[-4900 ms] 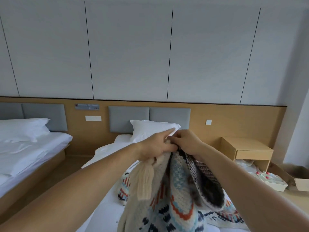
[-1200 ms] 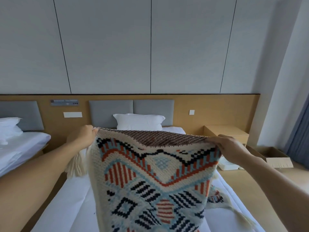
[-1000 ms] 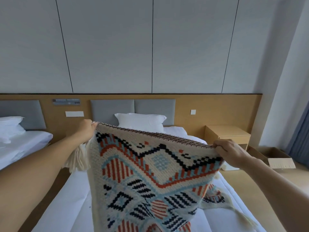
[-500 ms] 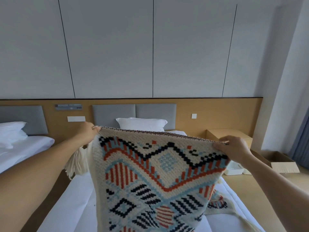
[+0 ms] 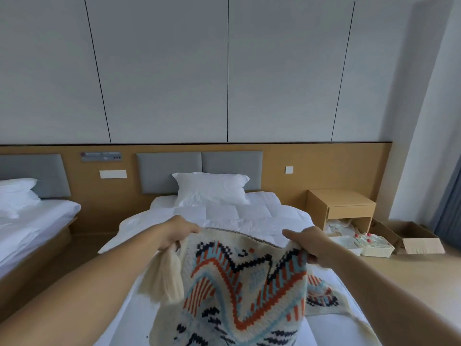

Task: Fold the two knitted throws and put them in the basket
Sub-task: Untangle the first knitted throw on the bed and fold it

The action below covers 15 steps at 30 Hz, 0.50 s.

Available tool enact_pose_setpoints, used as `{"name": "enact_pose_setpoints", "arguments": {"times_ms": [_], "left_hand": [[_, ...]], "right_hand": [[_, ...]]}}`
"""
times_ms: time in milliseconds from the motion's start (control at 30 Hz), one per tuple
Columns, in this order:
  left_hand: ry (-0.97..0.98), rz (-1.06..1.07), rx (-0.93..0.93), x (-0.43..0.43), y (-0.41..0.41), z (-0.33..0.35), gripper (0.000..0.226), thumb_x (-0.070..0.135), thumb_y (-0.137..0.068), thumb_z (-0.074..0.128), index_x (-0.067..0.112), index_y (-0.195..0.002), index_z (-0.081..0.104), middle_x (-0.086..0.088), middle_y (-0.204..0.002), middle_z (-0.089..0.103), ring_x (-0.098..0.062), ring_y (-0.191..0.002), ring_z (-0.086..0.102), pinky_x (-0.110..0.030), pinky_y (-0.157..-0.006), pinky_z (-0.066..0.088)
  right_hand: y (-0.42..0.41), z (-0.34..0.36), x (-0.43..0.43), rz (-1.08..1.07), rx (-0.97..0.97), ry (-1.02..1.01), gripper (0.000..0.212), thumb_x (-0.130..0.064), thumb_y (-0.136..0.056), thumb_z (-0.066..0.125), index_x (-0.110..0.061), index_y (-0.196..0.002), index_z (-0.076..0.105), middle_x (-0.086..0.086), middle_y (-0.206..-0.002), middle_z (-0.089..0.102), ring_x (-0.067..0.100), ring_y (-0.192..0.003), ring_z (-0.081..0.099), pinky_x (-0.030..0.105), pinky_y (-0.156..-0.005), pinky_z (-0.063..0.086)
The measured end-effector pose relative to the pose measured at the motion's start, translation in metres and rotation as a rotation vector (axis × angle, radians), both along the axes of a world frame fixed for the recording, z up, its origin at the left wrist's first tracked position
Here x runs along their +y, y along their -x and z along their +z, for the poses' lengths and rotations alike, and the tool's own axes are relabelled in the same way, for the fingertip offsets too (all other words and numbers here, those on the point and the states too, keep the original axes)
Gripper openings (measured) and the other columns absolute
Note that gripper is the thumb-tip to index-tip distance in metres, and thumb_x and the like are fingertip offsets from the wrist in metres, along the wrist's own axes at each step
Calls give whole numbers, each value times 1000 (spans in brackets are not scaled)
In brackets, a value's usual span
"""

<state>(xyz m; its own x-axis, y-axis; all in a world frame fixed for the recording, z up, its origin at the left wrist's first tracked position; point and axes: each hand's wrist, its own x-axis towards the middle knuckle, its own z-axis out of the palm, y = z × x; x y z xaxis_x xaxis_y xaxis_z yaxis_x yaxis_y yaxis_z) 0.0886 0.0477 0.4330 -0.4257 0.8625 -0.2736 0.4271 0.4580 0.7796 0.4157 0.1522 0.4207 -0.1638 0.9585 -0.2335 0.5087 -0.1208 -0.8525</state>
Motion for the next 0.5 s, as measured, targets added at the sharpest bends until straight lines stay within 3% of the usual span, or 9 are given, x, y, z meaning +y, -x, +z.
{"name": "enact_pose_setpoints", "arguments": {"times_ms": [100, 200, 333, 433, 500], "left_hand": [[-52, -101, -43, 8, -39, 7, 29, 29, -91, 64, 1, -85, 62, -12, -63, 57, -19, -41, 48, -22, -42, 37], [-97, -191, -48, 17, -71, 13, 29, 31, -92, 63, 6, -82, 53, -10, -59, 46, -18, -40, 41, -22, -42, 34], [-116, -249, -34, 17, -100, 17, 35, 38, -90, 65, 6, -75, 57, -8, -57, 50, -15, -38, 43, -23, -46, 39], [-140, -230, -53, 14, -106, 19, 35, 35, -90, 66, 6, -72, 59, -7, -56, 51, -14, -39, 45, -22, -43, 41], [-141, -227, -64, 12, -103, 18, 34, 36, -91, 65, 6, -77, 61, -7, -59, 52, -15, -43, 47, -23, -44, 42]], "right_hand": [[21, 7, -12, 69, 61, -35, 46, -40, -82, 77, -9, -71, 44, 9, -54, 44, 18, -36, 41, 22, -40, 37], [44, 21, -28, 139, 126, -49, 37, -29, -82, 80, -2, -75, 56, 13, -62, 57, 16, -37, 53, 22, -41, 48], [66, 37, -48, 179, 198, -43, 31, -23, -78, 83, 3, -83, 67, 13, -75, 67, 22, -55, 65, 29, -55, 61], [70, 40, -54, 171, 191, -69, 36, -23, -75, 85, 7, -86, 68, 18, -75, 67, 24, -50, 65, 32, -55, 61], [69, 39, -58, 194, 162, -69, 33, -17, -75, 84, 10, -87, 69, 18, -69, 66, 21, -43, 60, 26, -48, 57]]}}
